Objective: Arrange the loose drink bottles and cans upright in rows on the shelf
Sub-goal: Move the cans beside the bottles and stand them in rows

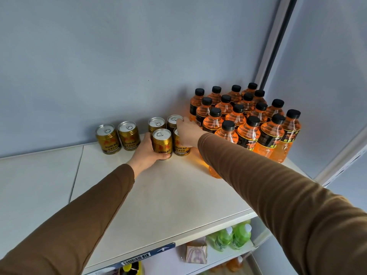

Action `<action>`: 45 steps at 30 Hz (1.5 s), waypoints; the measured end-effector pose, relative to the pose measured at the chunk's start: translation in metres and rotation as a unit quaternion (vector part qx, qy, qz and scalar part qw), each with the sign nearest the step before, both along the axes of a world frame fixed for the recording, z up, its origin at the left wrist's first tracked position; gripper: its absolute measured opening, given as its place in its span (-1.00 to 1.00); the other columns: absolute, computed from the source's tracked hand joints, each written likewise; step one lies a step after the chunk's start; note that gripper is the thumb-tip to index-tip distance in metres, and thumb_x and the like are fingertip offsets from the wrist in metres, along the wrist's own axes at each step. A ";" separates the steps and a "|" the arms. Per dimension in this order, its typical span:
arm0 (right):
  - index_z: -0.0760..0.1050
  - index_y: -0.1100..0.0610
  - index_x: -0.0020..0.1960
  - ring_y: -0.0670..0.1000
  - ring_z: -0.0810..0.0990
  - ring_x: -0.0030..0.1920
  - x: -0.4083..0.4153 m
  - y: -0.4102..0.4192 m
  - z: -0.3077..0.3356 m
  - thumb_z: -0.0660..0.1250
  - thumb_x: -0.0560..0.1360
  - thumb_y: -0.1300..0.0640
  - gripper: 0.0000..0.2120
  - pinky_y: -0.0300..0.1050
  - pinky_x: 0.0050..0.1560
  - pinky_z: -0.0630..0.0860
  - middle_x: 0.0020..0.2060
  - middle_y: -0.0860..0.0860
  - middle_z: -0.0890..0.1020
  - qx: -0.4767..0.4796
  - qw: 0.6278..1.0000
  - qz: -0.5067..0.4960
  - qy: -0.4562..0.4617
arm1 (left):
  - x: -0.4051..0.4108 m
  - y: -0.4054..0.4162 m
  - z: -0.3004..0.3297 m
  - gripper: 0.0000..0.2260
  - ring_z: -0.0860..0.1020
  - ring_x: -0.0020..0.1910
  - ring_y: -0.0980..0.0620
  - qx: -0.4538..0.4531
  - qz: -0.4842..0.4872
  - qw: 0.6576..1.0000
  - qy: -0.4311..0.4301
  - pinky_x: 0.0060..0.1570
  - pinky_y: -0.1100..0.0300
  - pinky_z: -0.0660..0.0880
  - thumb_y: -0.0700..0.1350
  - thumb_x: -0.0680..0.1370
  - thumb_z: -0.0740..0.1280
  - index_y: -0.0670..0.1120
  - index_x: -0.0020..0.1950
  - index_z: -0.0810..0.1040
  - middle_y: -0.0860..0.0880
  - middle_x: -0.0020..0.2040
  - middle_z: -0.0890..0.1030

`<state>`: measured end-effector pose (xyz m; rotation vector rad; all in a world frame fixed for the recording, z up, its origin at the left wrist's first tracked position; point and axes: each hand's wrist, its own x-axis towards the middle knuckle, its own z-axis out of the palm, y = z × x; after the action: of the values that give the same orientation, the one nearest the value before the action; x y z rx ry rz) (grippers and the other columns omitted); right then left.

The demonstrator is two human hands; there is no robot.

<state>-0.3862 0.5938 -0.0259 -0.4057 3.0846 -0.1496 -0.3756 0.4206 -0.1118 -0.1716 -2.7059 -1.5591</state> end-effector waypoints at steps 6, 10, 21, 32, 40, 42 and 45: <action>0.18 0.27 0.48 0.24 0.45 0.27 0.004 0.001 0.002 0.32 0.53 0.24 -0.42 0.02 0.22 0.46 0.33 0.23 0.36 -0.002 1.000 0.009 0.006 | 0.002 -0.001 0.002 -0.26 0.48 0.26 -0.02 -0.014 0.006 1.000 -0.015 0.23 0.09 0.41 -0.11 0.27 0.66 -0.01 0.31 0.32 0.05 0.22 0.50; 0.19 0.28 0.47 0.24 0.46 0.25 0.007 0.002 0.003 0.31 0.53 0.22 -0.44 0.03 0.22 0.48 0.33 0.24 0.36 0.007 1.000 0.016 0.009 | 0.006 0.000 0.008 -0.25 0.49 0.26 -0.01 -0.026 0.002 0.999 -0.034 0.18 0.13 0.38 -0.12 0.28 0.66 0.02 0.31 0.29 0.08 0.20 0.50; 0.29 0.20 0.44 0.25 0.41 0.28 0.014 0.007 0.009 0.43 0.47 0.04 -0.37 0.08 0.23 0.42 0.32 0.21 0.42 -0.020 0.997 0.052 0.046 | 0.046 -0.031 0.040 -0.18 0.26 0.51 -0.09 -0.317 -0.021 0.948 -0.019 0.47 0.03 0.24 0.09 0.46 0.51 -0.10 0.59 0.19 -0.11 0.56 0.26; 0.38 0.12 0.40 0.19 0.37 0.31 0.066 -0.069 0.026 0.35 0.51 0.03 -0.51 0.03 0.26 0.35 0.30 0.14 0.47 -0.083 0.986 0.100 0.107 | 0.113 -0.130 0.049 -0.20 0.14 0.55 -0.01 -0.406 -0.008 0.913 0.041 0.48 0.10 0.17 0.13 0.50 0.44 0.02 0.62 0.10 0.00 0.61 0.16; 0.26 0.04 0.49 0.16 0.35 0.37 0.134 -0.215 0.027 0.42 0.47 -0.06 -0.34 0.00 0.27 0.36 0.35 0.07 0.45 -0.145 0.976 0.131 0.098 | 0.174 -0.270 0.073 -0.23 0.11 0.56 0.03 -0.421 0.001 0.905 0.061 0.46 0.15 0.15 0.15 0.52 0.41 0.02 0.62 0.11 0.03 0.61 0.15; 0.23 0.03 0.50 0.15 0.36 0.36 0.148 -0.251 0.025 0.42 0.48 -0.07 -0.33 0.01 0.27 0.37 0.35 0.07 0.45 -0.144 0.975 0.138 0.094 | 0.188 -0.307 0.079 -0.24 0.14 0.54 0.03 -0.420 0.009 0.905 0.069 0.43 0.17 0.18 0.15 0.52 0.41 0.03 0.61 0.14 0.04 0.59 0.18; 0.24 0.02 0.50 0.12 0.35 0.35 0.164 -0.298 0.023 0.41 0.48 -0.07 -0.33 0.02 0.27 0.37 0.36 0.06 0.43 -0.146 0.974 0.148 0.085 | 0.206 -0.351 0.084 -0.26 0.16 0.53 0.05 -0.412 0.017 0.909 0.058 0.43 0.14 0.23 0.15 0.51 0.42 0.03 0.60 0.17 0.06 0.58 0.21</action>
<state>-0.2220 0.2956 -0.0033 -0.9269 3.1196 -0.5935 -0.1693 0.0699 -0.0281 -0.2043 -3.0363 -0.2861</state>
